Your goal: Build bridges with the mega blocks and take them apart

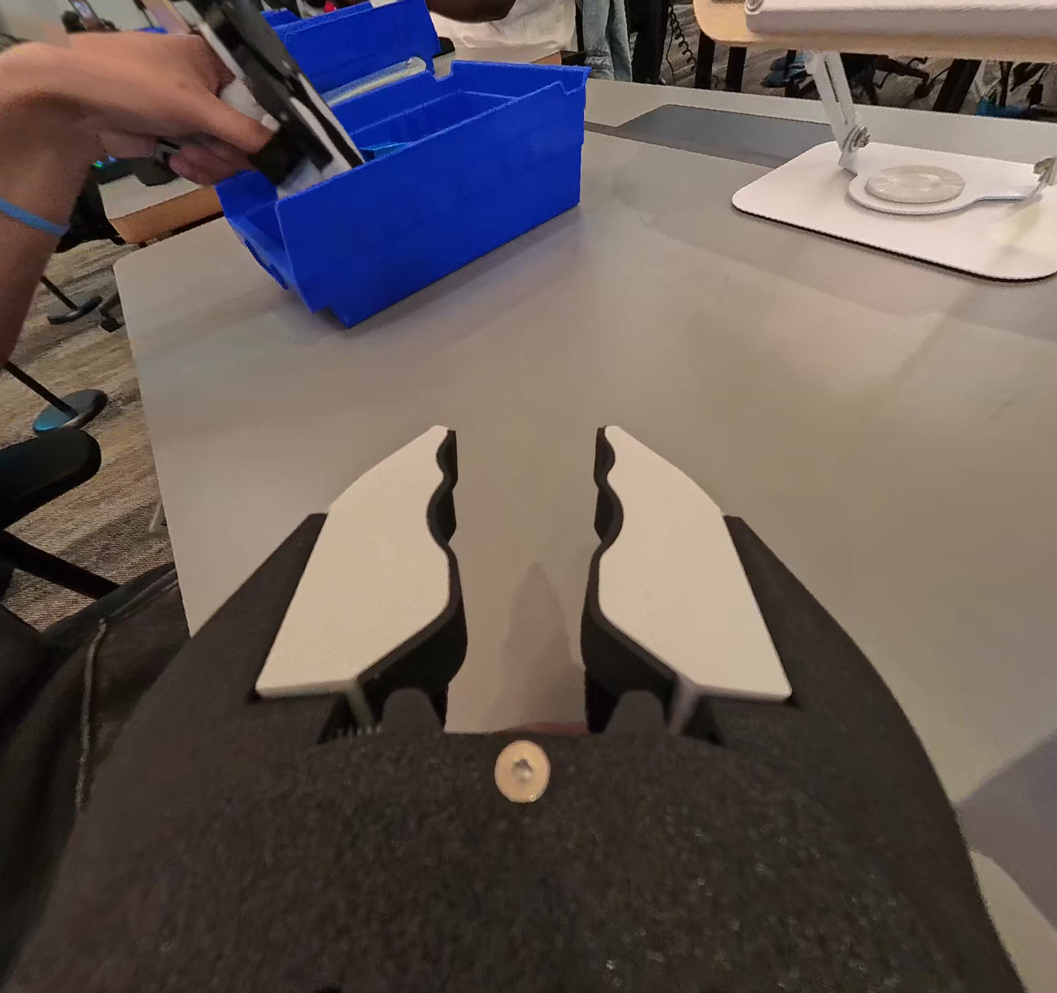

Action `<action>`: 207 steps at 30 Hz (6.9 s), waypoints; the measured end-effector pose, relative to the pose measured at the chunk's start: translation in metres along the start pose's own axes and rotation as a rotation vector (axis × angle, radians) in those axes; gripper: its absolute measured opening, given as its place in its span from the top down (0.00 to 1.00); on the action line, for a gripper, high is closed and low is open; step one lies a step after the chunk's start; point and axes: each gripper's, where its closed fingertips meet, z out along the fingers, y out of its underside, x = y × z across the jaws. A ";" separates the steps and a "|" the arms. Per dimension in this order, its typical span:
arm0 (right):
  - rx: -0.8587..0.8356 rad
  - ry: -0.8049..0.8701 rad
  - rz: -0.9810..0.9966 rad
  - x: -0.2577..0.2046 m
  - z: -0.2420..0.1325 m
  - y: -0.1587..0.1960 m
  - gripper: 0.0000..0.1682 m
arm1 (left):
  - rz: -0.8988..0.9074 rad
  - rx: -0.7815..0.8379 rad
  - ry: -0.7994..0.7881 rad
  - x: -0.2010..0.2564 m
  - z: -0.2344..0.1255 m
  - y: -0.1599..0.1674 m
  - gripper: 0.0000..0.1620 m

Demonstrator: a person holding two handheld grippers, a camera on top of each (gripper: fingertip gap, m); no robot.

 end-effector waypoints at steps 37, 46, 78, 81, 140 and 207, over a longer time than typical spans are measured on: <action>-0.007 0.040 -0.023 0.005 -0.011 0.002 0.74 | 0.375 -0.129 0.103 0.202 0.058 -0.083 0.78; -0.006 0.029 -0.017 0.004 -0.015 0.002 0.74 | 0.330 0.054 0.110 0.205 0.025 -0.084 0.63; -0.103 -0.029 -0.026 -0.009 0.013 0.021 0.74 | -0.396 0.308 -0.012 -0.030 0.023 -0.144 0.55; -0.110 -0.026 -0.031 -0.009 0.012 0.023 0.74 | -0.408 0.219 -0.041 -0.037 0.045 -0.147 0.54; -0.102 -0.019 0.001 0.001 -0.002 0.022 0.75 | 0.178 0.560 0.205 0.196 -0.068 -0.073 0.55; -0.149 -0.029 -0.047 -0.004 0.008 0.030 0.76 | 1.431 -0.005 0.345 0.229 0.003 -0.078 0.61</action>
